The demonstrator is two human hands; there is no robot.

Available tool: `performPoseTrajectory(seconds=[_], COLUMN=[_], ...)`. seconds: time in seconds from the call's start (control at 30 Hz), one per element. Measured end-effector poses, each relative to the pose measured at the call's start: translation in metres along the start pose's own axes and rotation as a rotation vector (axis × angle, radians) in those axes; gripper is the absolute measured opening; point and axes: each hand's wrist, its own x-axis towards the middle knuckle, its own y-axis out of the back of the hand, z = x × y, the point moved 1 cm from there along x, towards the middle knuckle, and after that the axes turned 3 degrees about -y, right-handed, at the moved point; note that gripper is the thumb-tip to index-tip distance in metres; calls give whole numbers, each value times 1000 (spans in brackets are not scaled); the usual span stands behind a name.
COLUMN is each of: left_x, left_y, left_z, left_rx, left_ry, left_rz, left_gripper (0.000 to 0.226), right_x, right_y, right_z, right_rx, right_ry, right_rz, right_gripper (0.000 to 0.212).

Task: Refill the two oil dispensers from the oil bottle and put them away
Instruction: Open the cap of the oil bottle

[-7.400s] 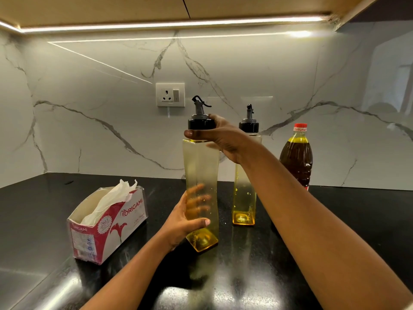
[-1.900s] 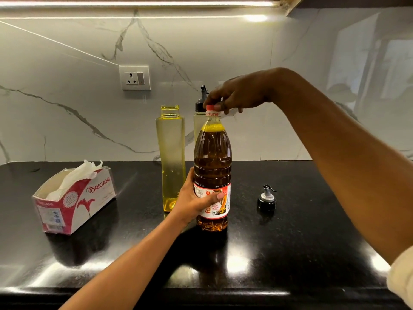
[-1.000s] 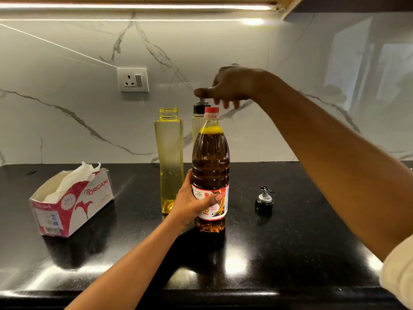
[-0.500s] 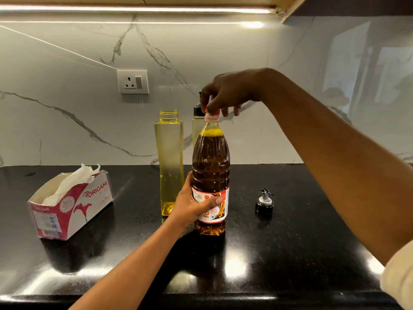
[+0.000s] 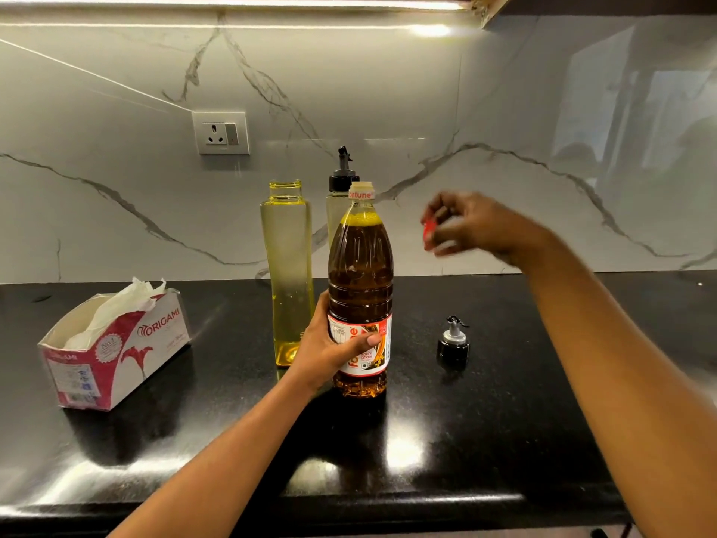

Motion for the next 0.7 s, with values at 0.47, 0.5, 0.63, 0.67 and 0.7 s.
performPoseTrajectory(seconds=[0.47,0.5,0.63,0.67,0.7], left_x=[-2,-1,-1,-1,-2], left_y=[1,1,2,2,2], left_z=[-4,-4,-4,-4,-3], left_rx=[-28,-29,-14,-8,-4], left_ry=[-14,-10,-12,-12,-12], left_rz=[-7,-8,-17,-20,-24], left_gripper=[101,101,101,101,101], right_x=[-40,-40,-45,-45,-46], right_y=[-67,-68,-73,-74,-75], right_z=[137,138,139,140,141], right_rx=[-175,-211,-343,-354,-360], right_ry=[-343,-340,-307,-305,-308], right_rz=[26,19,11,14,14], right_gripper=[21,22,22,22,22])
